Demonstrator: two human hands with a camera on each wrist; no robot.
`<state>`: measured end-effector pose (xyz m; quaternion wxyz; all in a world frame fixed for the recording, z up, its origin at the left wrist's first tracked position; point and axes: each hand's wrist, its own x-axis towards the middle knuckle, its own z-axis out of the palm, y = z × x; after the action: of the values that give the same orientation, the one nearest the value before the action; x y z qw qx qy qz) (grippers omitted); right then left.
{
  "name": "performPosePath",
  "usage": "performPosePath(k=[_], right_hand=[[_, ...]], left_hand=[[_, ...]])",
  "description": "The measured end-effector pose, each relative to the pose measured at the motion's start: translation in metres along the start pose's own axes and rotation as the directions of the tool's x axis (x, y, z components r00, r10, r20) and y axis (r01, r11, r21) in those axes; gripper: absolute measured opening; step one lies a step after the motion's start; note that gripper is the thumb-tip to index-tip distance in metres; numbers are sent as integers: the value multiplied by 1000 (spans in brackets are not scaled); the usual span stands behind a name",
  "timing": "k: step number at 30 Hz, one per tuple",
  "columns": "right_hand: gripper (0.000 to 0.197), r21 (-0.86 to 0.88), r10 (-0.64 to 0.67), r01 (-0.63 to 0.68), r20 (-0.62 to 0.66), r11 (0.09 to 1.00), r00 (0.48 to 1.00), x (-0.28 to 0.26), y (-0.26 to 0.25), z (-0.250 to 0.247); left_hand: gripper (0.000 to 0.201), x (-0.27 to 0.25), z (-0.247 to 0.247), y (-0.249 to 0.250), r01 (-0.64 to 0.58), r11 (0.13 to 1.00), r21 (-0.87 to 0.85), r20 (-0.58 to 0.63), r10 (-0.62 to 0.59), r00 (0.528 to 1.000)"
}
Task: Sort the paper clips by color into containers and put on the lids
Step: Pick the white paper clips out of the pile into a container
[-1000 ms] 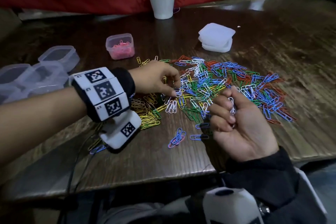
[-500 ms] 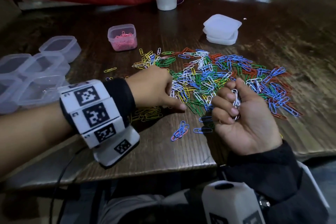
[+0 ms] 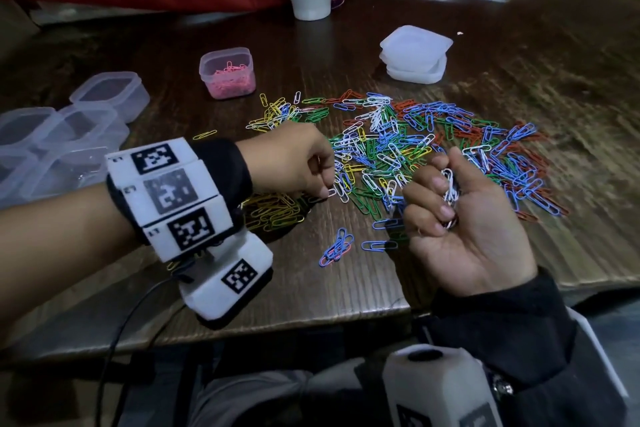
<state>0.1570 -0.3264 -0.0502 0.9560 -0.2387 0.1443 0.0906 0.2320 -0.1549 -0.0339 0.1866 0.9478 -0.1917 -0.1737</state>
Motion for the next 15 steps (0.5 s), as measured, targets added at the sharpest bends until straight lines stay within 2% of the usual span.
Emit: performPosePath(k=[3,7,12,15], right_hand=[[15,-5,2,-2,7,1000,1000,0,0,-1],[20,-2,11,-11,-3,1000,1000,2,1,-4],[16,7,10,-10,6,1000,1000,1,-1,-3],[26,7,13,-13,-10,1000,1000,1,-1,-5]], left_hand=[[23,-4,0,2,-107,990,97,-18,109,994],[31,-2,-4,4,-283,915,289,68,275,959],[19,5,-8,-1,-335,915,225,115,317,941],[12,3,-7,-6,-347,919,186,97,334,938]])
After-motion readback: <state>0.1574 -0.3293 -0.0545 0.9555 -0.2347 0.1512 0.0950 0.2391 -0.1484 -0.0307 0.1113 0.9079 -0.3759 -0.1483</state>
